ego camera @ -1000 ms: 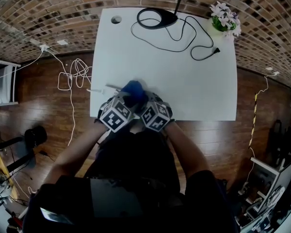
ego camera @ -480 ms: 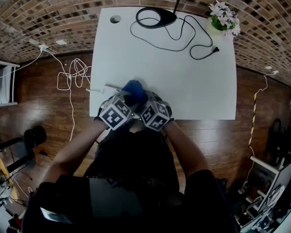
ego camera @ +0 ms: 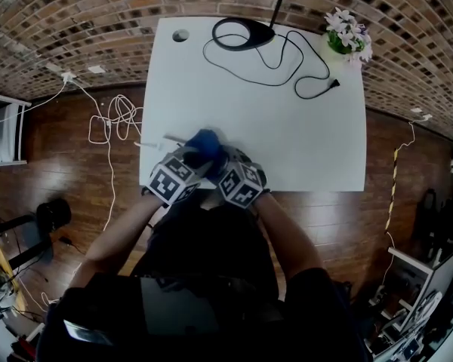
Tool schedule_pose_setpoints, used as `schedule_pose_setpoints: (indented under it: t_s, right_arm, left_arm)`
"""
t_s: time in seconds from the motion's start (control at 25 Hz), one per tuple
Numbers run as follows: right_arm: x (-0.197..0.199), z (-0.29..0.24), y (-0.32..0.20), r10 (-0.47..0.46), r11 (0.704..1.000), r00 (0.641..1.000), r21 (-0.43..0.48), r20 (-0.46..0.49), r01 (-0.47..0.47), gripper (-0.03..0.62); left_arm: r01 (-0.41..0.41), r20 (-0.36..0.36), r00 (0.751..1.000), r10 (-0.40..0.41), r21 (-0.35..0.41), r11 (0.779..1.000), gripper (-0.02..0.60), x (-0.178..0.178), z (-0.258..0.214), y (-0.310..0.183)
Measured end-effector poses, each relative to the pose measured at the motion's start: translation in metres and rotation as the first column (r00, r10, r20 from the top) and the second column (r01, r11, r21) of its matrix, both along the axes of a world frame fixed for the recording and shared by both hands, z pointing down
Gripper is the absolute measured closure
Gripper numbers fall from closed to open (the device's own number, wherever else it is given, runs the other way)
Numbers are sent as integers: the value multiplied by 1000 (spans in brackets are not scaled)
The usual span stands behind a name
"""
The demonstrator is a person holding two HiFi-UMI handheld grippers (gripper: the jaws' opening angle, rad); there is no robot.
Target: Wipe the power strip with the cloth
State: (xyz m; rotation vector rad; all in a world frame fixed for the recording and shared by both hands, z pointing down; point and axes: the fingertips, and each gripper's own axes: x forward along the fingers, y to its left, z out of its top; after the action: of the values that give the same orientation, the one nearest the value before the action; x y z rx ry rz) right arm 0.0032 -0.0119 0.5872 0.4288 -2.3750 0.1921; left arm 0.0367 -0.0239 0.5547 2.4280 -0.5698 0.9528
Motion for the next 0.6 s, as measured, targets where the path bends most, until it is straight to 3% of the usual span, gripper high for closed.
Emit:
schedule_pose_setpoints:
  t_s: [0.28,0.6]
  right_arm:
    - [0,0,0,0,1000,1000,5,1,0,307]
    - [0,-1,0,0,1000,1000,2,-1,0,307]
  left_arm:
    - [53,-22,998,-53,-29,998,509,-8,-4,-5]
    - [75,-16,997,-75,-13,997,509,-15,-18,-8]
